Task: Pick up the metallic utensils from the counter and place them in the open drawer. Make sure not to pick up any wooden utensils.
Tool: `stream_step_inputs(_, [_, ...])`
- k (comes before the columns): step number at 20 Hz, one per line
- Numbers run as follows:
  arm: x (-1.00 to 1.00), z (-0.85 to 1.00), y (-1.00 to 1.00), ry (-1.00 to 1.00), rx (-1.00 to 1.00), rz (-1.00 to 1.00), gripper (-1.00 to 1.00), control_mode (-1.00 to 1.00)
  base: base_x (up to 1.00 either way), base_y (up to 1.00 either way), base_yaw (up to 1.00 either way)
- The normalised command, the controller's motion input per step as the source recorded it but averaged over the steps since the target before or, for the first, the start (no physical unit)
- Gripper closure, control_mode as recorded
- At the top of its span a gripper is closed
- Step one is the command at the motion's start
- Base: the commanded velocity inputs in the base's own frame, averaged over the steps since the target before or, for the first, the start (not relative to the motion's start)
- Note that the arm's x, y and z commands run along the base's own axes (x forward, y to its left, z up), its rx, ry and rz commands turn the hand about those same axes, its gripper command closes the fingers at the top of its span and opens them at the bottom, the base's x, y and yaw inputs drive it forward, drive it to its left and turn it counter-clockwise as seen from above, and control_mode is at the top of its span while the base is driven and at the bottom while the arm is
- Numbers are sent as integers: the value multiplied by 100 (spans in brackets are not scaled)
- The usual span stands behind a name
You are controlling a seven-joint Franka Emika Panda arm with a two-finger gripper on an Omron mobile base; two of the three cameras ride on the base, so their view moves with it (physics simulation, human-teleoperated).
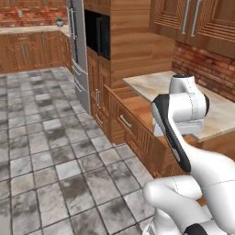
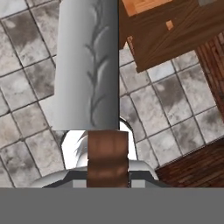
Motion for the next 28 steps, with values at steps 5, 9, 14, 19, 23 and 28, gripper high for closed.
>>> stream_step_inputs(5, [0, 0, 0, 0, 0, 0, 100, 100, -1, -76, 1])
stream_step_inputs(9, [0, 0, 0, 0, 0, 0, 100, 100, 0, -74, 4])
stream_step_inputs(14, [0, 0, 0, 0, 0, 0, 100, 100, -1, -12, 2])
stream_step_inputs(19, [0, 0, 0, 0, 0, 0, 100, 100, 7, 1, 2])
stream_step_inputs(23, [0, 0, 0, 0, 0, 0, 100, 100, 44, 0, 8])
stream_step_inputs(28, [0, 0, 0, 0, 0, 0, 100, 100, 43, -1, 11])
